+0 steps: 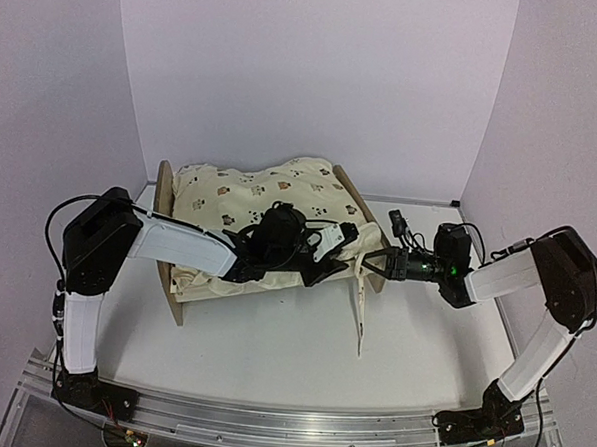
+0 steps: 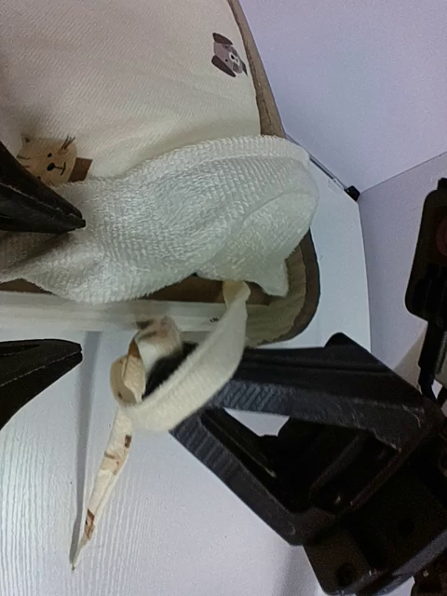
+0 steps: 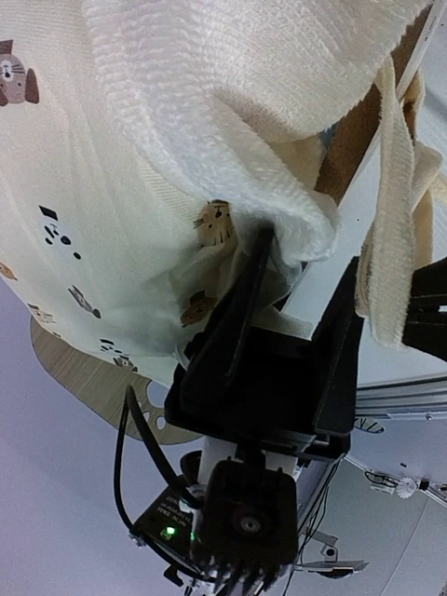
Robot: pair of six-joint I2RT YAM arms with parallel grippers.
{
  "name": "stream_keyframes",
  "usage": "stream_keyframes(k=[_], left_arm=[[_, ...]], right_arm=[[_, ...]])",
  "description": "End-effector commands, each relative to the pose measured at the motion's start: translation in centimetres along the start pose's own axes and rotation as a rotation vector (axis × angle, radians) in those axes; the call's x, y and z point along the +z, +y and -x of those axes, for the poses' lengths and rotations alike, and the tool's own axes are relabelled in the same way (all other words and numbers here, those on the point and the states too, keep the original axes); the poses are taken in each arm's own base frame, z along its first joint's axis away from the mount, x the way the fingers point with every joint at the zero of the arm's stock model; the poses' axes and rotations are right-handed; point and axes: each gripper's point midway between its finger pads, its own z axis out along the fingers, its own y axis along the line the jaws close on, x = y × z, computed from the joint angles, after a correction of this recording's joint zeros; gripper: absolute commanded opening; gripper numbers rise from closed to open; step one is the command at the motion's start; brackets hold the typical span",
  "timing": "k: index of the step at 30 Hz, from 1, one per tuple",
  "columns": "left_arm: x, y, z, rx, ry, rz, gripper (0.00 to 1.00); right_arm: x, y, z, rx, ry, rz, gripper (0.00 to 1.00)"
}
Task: Set up the pet bed
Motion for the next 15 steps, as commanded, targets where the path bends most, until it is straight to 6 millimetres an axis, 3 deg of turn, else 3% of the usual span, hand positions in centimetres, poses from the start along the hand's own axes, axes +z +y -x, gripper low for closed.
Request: stream_keyframes(k=[1, 15], left_arm=[[0.2, 1.2, 2.9, 0.056, -0.103, 0.015, 0.4], [0.8, -0.7, 2.9, 0.082, -0.159, -0.085, 0.33]], right_arm=[[0.4, 1.0, 1.3, -0.047, -0.006, 0.057, 0.0], [0.4, 0.8, 1.3, -0.04, -0.003, 0.061, 0.0]])
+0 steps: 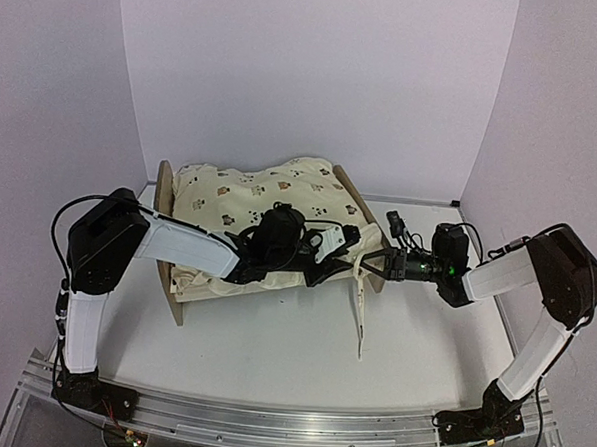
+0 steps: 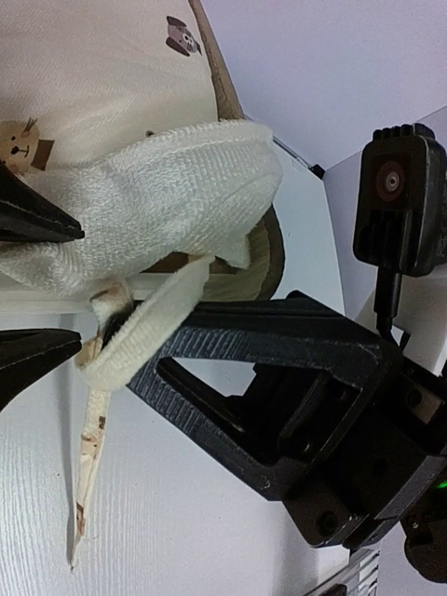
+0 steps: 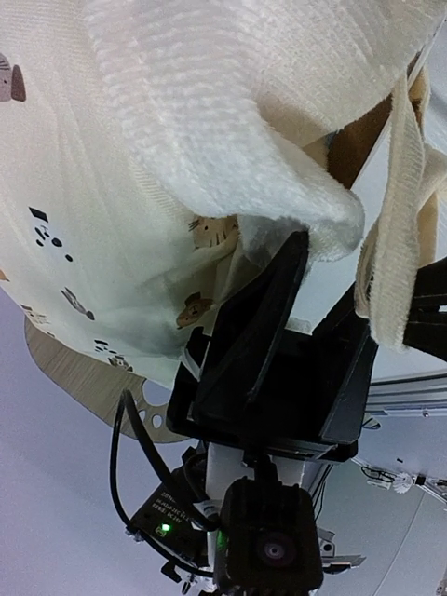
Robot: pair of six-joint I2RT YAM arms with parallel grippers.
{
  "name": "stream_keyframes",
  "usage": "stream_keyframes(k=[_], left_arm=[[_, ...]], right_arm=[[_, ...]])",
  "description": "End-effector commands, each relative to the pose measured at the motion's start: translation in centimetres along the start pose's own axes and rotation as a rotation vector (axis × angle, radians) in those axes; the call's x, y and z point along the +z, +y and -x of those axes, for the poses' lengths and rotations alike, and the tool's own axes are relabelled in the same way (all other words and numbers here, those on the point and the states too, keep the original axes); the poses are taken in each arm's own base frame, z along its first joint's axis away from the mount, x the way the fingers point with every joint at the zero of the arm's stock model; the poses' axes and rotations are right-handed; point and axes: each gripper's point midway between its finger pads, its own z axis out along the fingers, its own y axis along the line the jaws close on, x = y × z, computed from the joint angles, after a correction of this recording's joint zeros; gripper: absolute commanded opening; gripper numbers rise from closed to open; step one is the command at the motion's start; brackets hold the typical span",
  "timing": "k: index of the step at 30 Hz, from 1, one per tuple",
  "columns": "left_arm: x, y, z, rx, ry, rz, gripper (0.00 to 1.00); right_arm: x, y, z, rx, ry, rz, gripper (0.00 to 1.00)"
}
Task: Set up the pet bed
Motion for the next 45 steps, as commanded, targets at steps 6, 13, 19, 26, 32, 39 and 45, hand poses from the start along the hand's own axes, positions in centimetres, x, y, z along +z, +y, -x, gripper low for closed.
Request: stream_keyframes(k=[6, 13, 19, 26, 32, 39, 45], left_arm=[[0.5, -0.2, 2.7, 0.018, -0.11, -0.039, 0.33], [0.4, -0.3, 3.5, 0.02, -0.146, -0.043, 0.32], [0.2, -0.5, 3.9, 0.026, -0.16, -0.058, 0.26], [0.2, -0.7, 4.0, 0.031, -0.17, -0.07, 0.26], [0.1, -0.8, 4.2, 0.041, -0.175, -0.069, 0.03], [0.0, -0.5, 4.0, 0.052, -0.171, -0.041, 0.0], [-0.2, -0.1, 4.0, 0.038, -0.173, -0.018, 0.0]], right_arm=[[0.1, 1.1, 1.5, -0.052, -0.015, 0.051, 0.0], [0.1, 1.2, 1.4, -0.046, -0.011, 0.054, 0.0], [0.2, 1.2, 1.5, -0.043, -0.009, 0.058, 0.0], [0.2, 1.2, 1.5, -0.039, -0.006, 0.061, 0.0], [0.2, 1.3, 1.5, -0.037, -0.004, 0.066, 0.0], [0.2, 1.5, 1.6, -0.031, -0.003, 0.073, 0.0], [0.2, 1.3, 1.8, -0.003, -0.003, 0.067, 0.01]])
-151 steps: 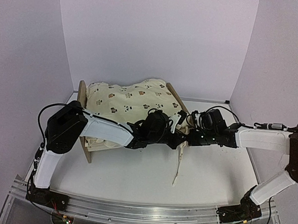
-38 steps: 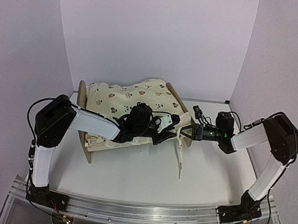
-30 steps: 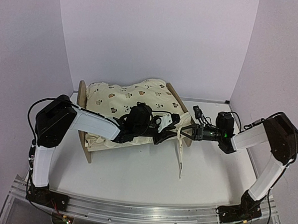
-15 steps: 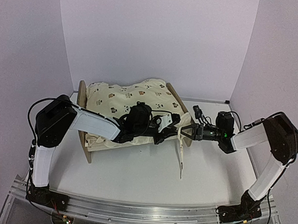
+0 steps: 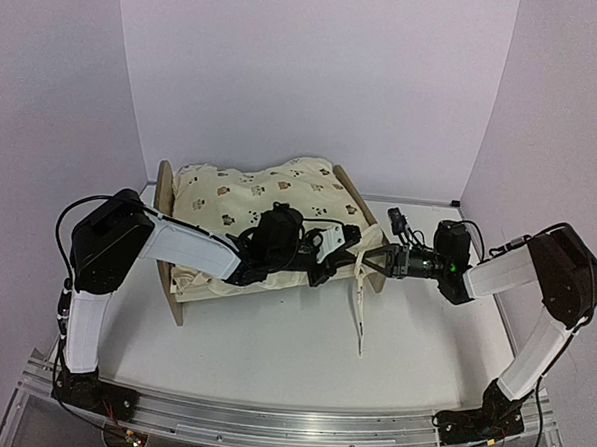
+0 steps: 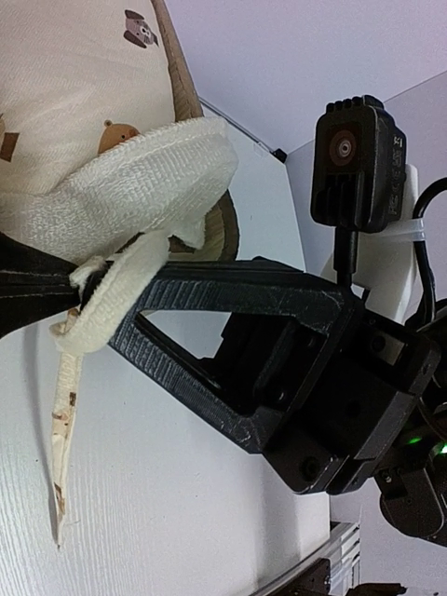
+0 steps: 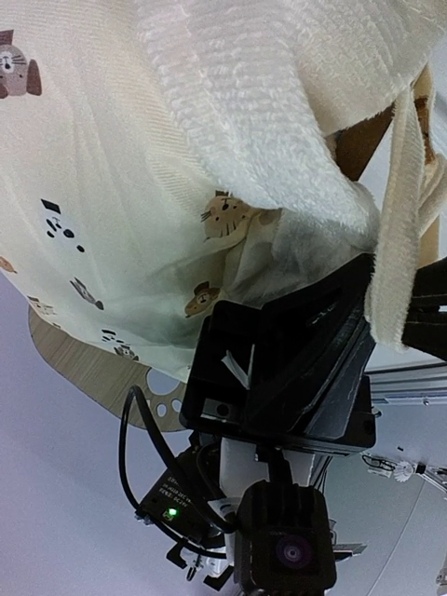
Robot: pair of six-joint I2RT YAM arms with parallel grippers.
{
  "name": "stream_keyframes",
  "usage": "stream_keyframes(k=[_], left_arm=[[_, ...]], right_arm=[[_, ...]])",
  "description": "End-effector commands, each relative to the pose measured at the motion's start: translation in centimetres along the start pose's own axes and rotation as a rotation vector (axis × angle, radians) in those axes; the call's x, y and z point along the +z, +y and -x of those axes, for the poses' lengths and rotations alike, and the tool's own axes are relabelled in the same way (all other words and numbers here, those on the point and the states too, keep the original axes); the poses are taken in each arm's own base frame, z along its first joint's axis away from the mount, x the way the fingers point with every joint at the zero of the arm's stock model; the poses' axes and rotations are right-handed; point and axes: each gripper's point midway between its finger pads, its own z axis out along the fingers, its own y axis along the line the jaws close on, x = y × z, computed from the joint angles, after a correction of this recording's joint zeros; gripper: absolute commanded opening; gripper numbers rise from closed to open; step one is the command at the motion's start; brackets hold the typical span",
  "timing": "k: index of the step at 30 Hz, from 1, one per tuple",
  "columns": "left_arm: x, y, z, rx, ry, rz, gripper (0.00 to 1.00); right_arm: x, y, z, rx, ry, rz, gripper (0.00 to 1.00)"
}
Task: Set up the pet bed
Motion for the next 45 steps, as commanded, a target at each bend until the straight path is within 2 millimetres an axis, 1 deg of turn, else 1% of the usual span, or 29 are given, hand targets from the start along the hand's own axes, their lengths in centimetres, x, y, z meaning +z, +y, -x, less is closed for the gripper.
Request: stream_keyframes(k=[1, 2, 4, 6, 8, 11, 14, 17, 20, 23, 26, 30, 32, 35, 38, 40, 42, 45], left_arm=[[-0.2, 1.0, 2.5, 0.015, -0.066, 0.049, 0.0], [-0.2, 1.1, 2.4, 0.006, -0.062, 0.051, 0.0], [-0.2, 1.0, 2.2, -0.012, -0.057, 0.05, 0.0], [-0.2, 0.9, 2.1, -0.028, -0.054, 0.046, 0.0], [0.0, 0.8, 1.7, -0.044, -0.049, 0.041, 0.0], [0.0, 0.6, 1.5, -0.062, -0.052, 0.032, 0.0], [0.0, 0.5, 1.6, -0.082, -0.059, 0.03, 0.0], [0.1, 0.5, 1.7, -0.107, -0.052, 0.031, 0.0], [0.4, 0.4, 1.5, -0.135, -0.012, 0.039, 0.0], [0.7, -0.3, 1.4, -0.14, 0.01, 0.049, 0.0], [0.9, -0.6, 1.3, -0.146, 0.021, 0.054, 0.0], [1.2, -0.8, 1.6, -0.155, 0.022, 0.057, 0.0], [1.2, -0.8, 1.7, -0.158, 0.024, 0.062, 0.0], [1.2, -0.7, 1.7, -0.166, 0.025, 0.071, 0.0], [1.3, -0.8, 1.8, -0.169, 0.026, 0.07, 0.0], [1.3, -0.8, 1.8, -0.17, 0.027, 0.07, 0.0], [1.3, -0.8, 1.9, -0.17, 0.028, 0.071, 0.0], [1.3, -0.7, 2.0, -0.17, 0.031, 0.072, 0.0]], right_arm=[[0.2, 0.6, 1.4, -0.008, -0.015, 0.024, 0.06], [0.0, 0.1, 1.6, 0.011, -0.023, 0.006, 0.09], [-0.6, -0.9, 1.9, 0.048, -0.037, -0.043, 0.22], [-1.2, -1.6, 1.9, 0.067, -0.043, -0.111, 0.29], [-1.7, -2.5, 0.9, 0.096, -0.019, -0.184, 0.33], [-2.7, -2.2, 0.3, 0.09, -0.016, -0.237, 0.41], [-3.7, -2.0, -0.2, 0.097, -0.006, -0.301, 0.45], [-4.6, -1.1, -0.7, 0.1, 0.001, -0.326, 0.46], [-4.9, -0.4, -2.3, 0.113, 0.027, -0.312, 0.53], [-4.9, -0.4, -4.4, 0.119, 0.06, -0.325, 0.66], [-4.0, -0.4, -6.7, 0.089, 0.123, -0.344, 0.73], [-2.3, -0.5, -9.8, 0.009, 0.225, -0.383, 0.76], [-1.8, -1.2, -11.0, -0.033, 0.263, -0.418, 0.76], [-1.4, -2.3, -12.3, -0.075, 0.292, -0.454, 0.75], [-1.3, -3.7, -12.8, -0.078, 0.286, -0.492, 0.72], [-1.3, -4.2, -13.0, -0.083, 0.281, -0.508, 0.69], [-1.3, -4.6, -13.0, -0.088, 0.279, -0.52, 0.64], [-1.7, -4.3, -12.9, -0.108, 0.262, -0.524, 0.63]])
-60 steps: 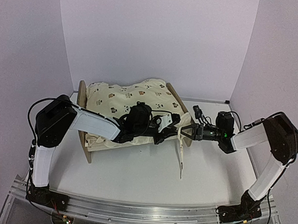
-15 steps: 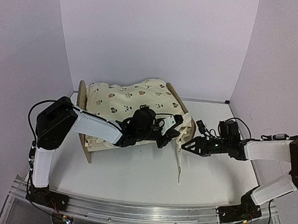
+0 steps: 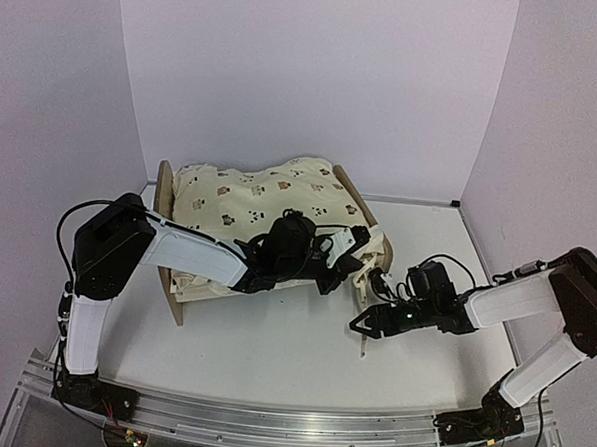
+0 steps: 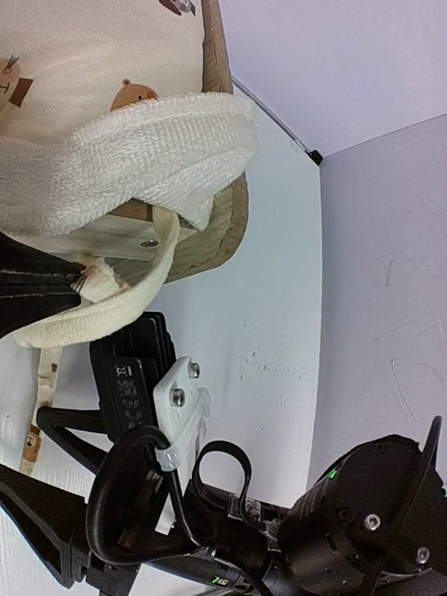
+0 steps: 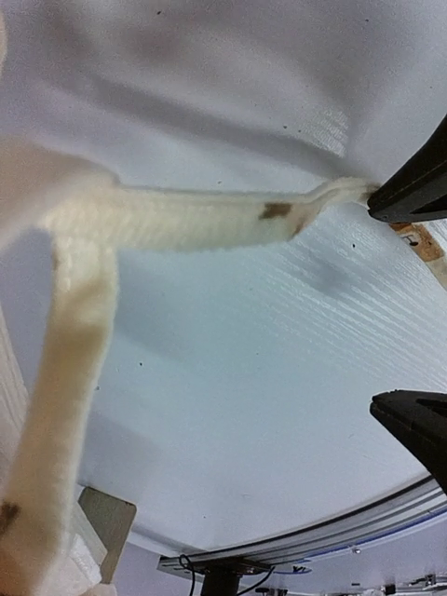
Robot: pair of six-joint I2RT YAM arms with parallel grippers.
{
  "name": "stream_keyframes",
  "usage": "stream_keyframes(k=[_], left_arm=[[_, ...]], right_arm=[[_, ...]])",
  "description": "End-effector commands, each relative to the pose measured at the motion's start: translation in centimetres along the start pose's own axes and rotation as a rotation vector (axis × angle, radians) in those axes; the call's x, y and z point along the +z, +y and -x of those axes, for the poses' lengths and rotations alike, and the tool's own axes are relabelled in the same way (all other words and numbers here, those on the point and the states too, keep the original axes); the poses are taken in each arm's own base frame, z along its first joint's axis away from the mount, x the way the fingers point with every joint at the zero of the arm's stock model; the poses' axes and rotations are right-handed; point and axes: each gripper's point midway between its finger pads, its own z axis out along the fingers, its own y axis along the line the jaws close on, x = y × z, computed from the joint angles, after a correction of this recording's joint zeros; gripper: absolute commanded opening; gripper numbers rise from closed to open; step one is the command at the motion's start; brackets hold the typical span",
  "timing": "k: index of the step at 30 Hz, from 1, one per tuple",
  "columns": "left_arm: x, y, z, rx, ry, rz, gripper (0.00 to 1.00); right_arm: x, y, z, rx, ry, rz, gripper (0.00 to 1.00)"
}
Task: Set up the pet bed
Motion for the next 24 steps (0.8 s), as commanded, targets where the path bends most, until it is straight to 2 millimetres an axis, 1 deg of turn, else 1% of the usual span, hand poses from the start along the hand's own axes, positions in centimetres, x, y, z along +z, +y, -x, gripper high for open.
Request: stream_keyframes(k=[1, 5, 9, 12, 16, 20, 22, 24], left_arm=[[0.3, 0.6, 1.9, -0.006, -0.027, 0.017, 0.0], [0.5, 0.9, 1.8, -0.006, -0.016, 0.033, 0.0], [0.5, 1.1, 2.0, -0.017, -0.011, 0.039, 0.0], [0.4, 1.1, 2.2, -0.025, -0.012, 0.036, 0.0], [0.4, 0.9, 2.7, -0.03, -0.017, 0.027, 0.0], [0.5, 0.7, 2.7, -0.03, -0.012, 0.024, 0.0], [0.7, 0.7, 2.7, -0.031, -0.01, 0.024, 0.0], [0.8, 0.7, 2.7, -0.031, -0.004, 0.024, 0.0]], right_arm=[[-0.6, 0.2, 1.1, -0.059, -0.076, -0.019, 0.63], [-2.7, 1.4, 1.9, -0.08, -0.146, -0.003, 0.67], [-4.1, 0.8, 2.2, -0.096, -0.209, -0.056, 0.69], [-3.7, -0.2, 1.7, -0.092, -0.198, -0.098, 0.7], [-2.1, -0.4, 1.8, -0.074, -0.172, -0.076, 0.68], [-0.5, -0.8, 2.1, -0.077, -0.16, -0.066, 0.61], [0.3, -0.6, 2.3, -0.071, -0.155, -0.035, 0.52], [0.9, -0.5, 2.2, -0.061, -0.148, -0.011, 0.4]])
